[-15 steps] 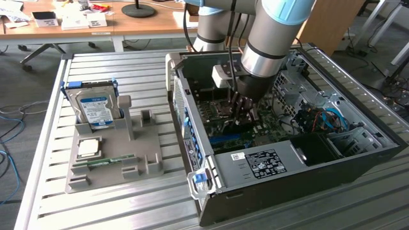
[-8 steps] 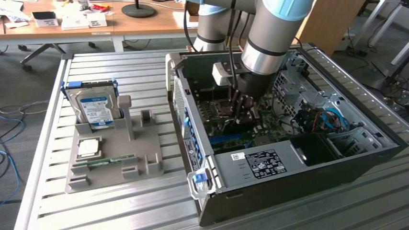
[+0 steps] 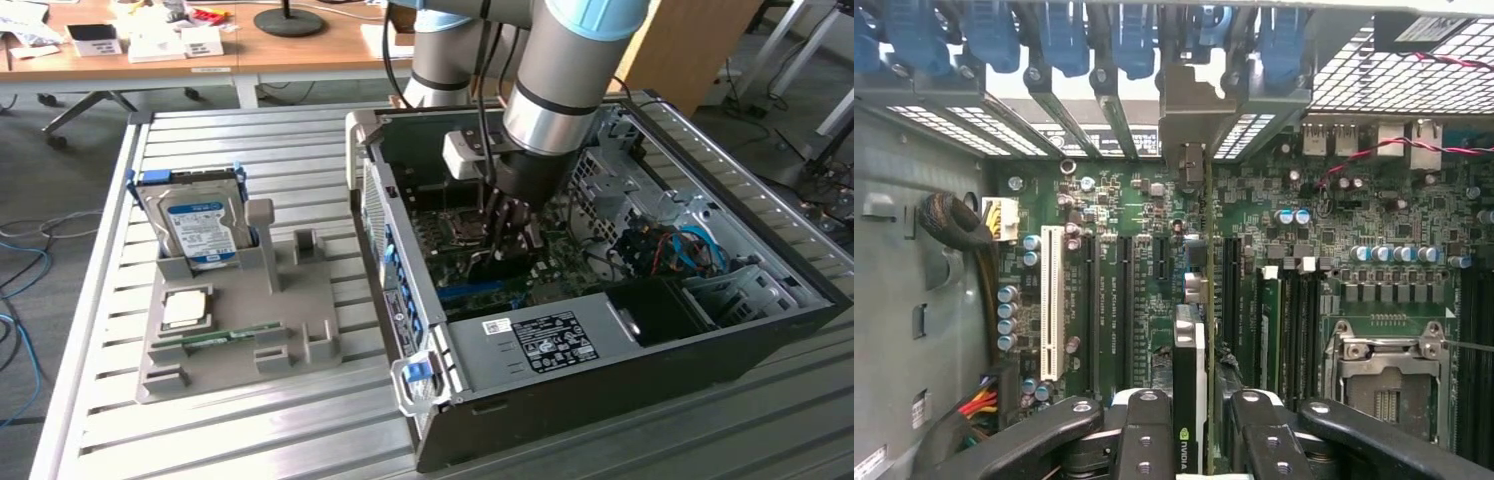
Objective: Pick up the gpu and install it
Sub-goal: 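Insert the gpu into the slot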
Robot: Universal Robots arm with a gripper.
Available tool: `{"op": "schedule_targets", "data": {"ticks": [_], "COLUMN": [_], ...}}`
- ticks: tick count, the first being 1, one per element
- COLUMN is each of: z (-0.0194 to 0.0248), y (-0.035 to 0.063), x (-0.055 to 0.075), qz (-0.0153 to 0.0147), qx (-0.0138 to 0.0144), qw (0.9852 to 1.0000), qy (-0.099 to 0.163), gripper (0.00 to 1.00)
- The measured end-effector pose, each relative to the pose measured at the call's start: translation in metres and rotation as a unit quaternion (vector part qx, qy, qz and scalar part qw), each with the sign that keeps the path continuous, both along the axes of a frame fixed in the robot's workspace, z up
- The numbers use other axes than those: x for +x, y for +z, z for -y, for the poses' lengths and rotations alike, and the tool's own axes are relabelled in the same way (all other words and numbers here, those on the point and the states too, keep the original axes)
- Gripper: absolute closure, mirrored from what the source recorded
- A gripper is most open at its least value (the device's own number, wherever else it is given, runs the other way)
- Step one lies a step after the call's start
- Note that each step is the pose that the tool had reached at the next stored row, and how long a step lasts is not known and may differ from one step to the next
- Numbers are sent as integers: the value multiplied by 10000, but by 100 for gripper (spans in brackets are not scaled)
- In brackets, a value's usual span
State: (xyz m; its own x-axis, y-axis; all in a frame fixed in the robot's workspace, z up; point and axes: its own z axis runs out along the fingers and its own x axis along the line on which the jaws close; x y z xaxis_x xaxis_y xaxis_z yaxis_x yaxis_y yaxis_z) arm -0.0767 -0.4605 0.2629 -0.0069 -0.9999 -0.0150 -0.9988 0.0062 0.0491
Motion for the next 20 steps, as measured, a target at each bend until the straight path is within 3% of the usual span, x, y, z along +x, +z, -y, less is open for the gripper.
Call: {"op": "schedule_targets", "data": {"ticks": [20], "z": [1], "y": [-9], "x": [-67], "qz": [4], "qx": [1], "qw": [10000], "qy": [-98], "gripper": [73]}}
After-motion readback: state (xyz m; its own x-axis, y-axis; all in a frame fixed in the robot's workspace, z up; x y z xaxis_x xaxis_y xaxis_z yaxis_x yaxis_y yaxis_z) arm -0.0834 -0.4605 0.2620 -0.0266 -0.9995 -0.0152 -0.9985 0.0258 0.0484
